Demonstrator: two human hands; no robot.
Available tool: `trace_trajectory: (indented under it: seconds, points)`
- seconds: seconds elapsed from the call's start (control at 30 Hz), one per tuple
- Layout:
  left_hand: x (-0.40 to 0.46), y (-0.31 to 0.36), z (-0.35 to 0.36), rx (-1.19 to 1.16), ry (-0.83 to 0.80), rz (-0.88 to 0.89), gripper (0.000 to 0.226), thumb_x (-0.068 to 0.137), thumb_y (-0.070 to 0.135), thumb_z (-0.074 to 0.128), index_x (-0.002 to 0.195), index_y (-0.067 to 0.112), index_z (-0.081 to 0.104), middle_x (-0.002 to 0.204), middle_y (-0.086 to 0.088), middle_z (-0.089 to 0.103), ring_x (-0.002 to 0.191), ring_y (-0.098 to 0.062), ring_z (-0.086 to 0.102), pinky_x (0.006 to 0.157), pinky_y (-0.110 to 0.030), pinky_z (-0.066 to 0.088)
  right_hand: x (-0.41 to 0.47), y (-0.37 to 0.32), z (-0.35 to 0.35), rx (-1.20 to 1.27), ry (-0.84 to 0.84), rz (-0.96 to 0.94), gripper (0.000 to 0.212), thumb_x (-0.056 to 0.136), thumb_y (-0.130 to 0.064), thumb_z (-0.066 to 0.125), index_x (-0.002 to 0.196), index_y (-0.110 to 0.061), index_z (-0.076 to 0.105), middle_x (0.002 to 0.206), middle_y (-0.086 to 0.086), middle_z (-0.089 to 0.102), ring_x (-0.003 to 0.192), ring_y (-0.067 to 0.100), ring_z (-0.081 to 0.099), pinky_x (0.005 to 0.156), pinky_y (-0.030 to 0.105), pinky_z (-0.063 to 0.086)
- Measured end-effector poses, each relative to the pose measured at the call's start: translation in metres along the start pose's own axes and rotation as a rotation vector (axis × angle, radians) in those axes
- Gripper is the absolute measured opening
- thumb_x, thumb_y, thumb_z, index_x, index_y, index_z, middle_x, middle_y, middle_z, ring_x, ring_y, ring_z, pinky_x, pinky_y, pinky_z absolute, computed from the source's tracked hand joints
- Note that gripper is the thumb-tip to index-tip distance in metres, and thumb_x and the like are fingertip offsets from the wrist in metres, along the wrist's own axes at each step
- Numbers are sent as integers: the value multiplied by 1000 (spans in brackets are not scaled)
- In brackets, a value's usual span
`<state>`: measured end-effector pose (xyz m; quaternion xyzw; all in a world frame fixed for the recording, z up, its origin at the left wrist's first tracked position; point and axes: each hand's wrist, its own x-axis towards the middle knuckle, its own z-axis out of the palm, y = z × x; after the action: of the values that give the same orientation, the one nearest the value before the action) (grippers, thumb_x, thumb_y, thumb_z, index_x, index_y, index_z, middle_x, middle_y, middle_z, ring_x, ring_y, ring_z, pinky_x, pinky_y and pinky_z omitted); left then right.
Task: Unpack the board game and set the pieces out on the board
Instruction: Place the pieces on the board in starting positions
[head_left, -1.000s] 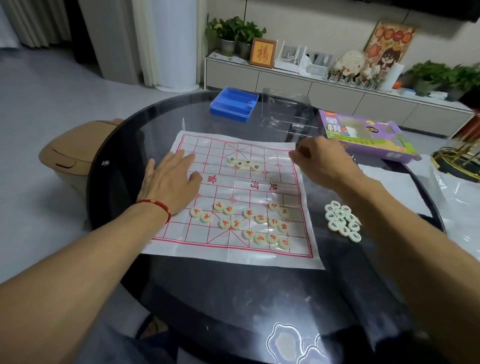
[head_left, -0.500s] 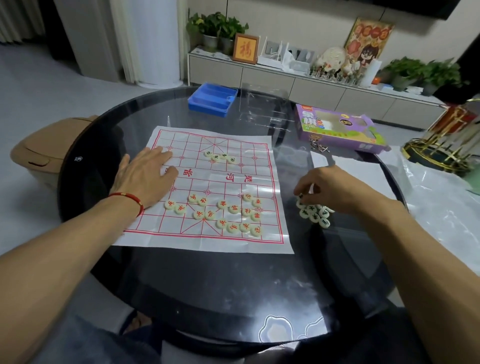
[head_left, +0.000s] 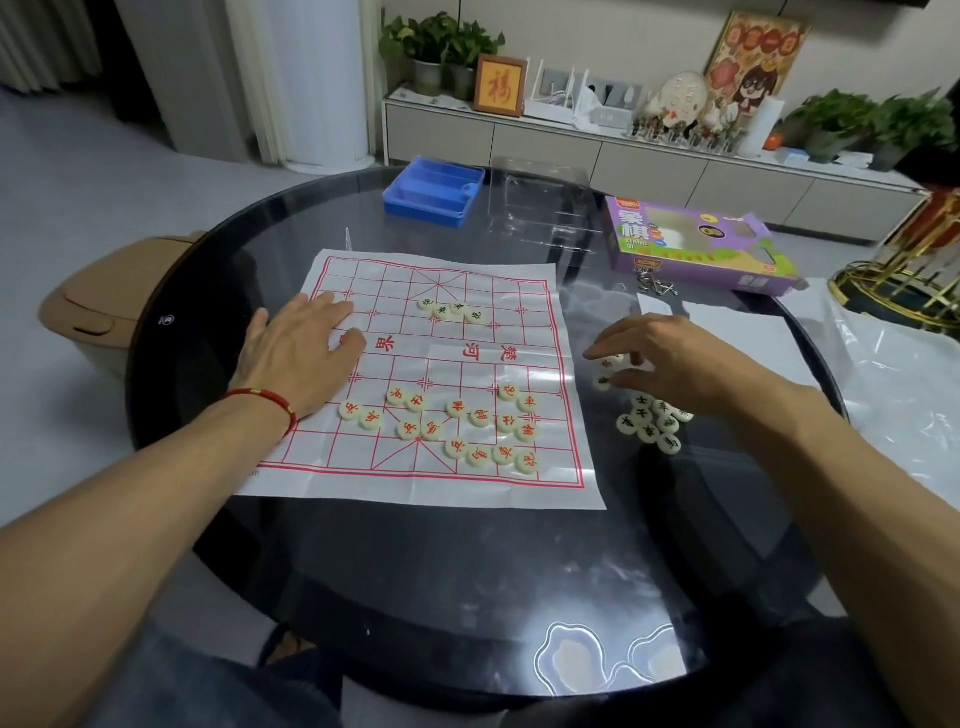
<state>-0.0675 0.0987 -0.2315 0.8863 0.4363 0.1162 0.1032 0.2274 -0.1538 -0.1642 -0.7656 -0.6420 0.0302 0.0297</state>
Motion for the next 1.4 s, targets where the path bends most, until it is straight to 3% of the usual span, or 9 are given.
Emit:
trace_trajectory:
  seconds: [0.17, 0.3, 0.4, 0.77, 0.83, 0.93, 1.03, 1.17, 1.4]
  points:
    - [1, 0, 0, 3, -6, -4, 56, 102, 51, 37, 152, 27, 39, 161, -3, 32, 150, -28, 27, 122, -59, 10, 4, -3, 2, 56, 23, 26, 28, 91, -18, 75, 117, -27, 76, 121, -3, 72, 92, 8, 59, 80, 22, 47]
    - [0, -1, 0, -1, -2, 3, 54, 102, 50, 36, 151, 26, 40, 161, -4, 33, 149, -28, 28, 122, -59, 10, 1, -4, 3, 57, -3, 27, 36, 92, -21, 73, 127, -29, 70, 130, -4, 67, 98, 12, 62, 84, 28, 53]
    - [0, -1, -1, -5, -3, 7, 54, 103, 49, 35, 151, 25, 41, 160, -4, 34, 148, -29, 30, 122, -59, 11, -1, -5, 0, 46, -18, 42, 38, 89, -22, 76, 126, -31, 71, 126, -4, 67, 98, 13, 64, 85, 32, 56]
    - [0, 1, -1, -1, -7, -2, 52, 104, 48, 34, 150, 25, 42, 160, -5, 35, 148, -30, 31, 122, -59, 10, 4, -19, -1, -37, 41, 38, 26, 89, -19, 76, 115, -19, 77, 113, 0, 74, 86, 9, 59, 70, 18, 44]
    - [-1, 1, -1, -4, -8, 1, 52, 104, 47, 34, 150, 25, 42, 160, -5, 35, 148, -29, 30, 122, -59, 10, 12, -25, -4, -52, 112, 32, 25, 88, -20, 77, 113, -17, 77, 110, 1, 75, 86, 15, 66, 70, 22, 49]
    - [-2, 2, 0, -3, 3, 5, 51, 104, 48, 34, 150, 26, 42, 160, -5, 35, 148, -28, 30, 122, -59, 10, 43, -42, -4, 11, 199, 12, 26, 89, -19, 77, 115, -13, 77, 111, 6, 76, 93, 23, 73, 83, 35, 59]
    - [-3, 3, -1, 1, 7, 4, 51, 104, 47, 34, 150, 26, 42, 160, -4, 35, 149, -28, 29, 122, -58, 10, 90, -59, 4, 31, 194, 24, 25, 91, -20, 74, 115, -12, 76, 110, 7, 76, 94, 22, 72, 87, 39, 61]
    - [-3, 4, -2, 15, 10, 7, 51, 104, 47, 34, 151, 26, 41, 160, -3, 34, 149, -27, 29, 122, -58, 10, 139, -71, 22, 37, 168, 186, 22, 90, -20, 74, 110, -15, 76, 106, 9, 75, 89, 26, 70, 83, 44, 61]
    - [-3, 3, -2, 26, 5, 26, 52, 104, 47, 32, 151, 24, 40, 160, -4, 34, 149, -27, 29, 122, -60, 11, 126, -64, 16, 96, 212, 293, 32, 93, -28, 72, 122, -13, 71, 116, 12, 73, 100, 31, 71, 90, 48, 59]
